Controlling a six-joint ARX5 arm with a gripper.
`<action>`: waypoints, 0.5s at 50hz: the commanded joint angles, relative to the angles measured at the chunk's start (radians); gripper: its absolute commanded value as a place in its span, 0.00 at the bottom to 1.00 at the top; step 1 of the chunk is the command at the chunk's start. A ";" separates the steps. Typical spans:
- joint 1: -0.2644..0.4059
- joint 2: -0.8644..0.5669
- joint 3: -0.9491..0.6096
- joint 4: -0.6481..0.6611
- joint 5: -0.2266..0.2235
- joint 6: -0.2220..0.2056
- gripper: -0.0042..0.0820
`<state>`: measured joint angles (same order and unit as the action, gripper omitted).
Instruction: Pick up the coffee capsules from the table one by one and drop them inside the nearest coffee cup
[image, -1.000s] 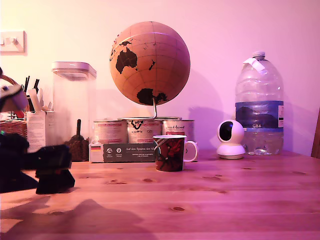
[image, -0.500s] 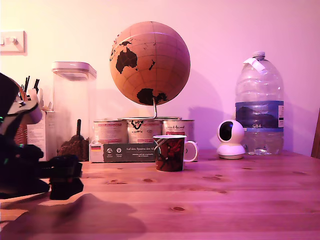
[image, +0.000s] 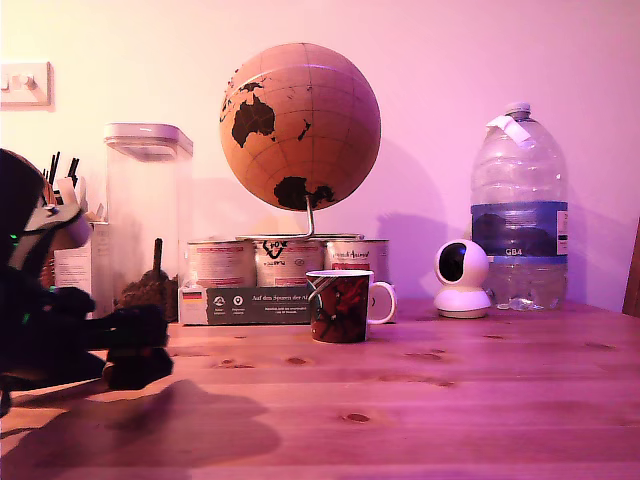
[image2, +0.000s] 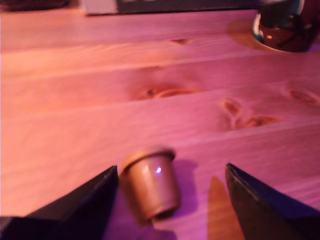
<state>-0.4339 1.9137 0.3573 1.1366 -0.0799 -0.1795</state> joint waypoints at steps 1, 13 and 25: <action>0.000 0.022 -0.003 0.002 0.005 0.005 0.76; 0.000 0.022 -0.003 -0.006 0.021 0.005 0.50; 0.000 0.022 -0.003 -0.005 0.021 0.005 0.35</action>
<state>-0.4339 1.9137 0.3576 1.1301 -0.0608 -0.1791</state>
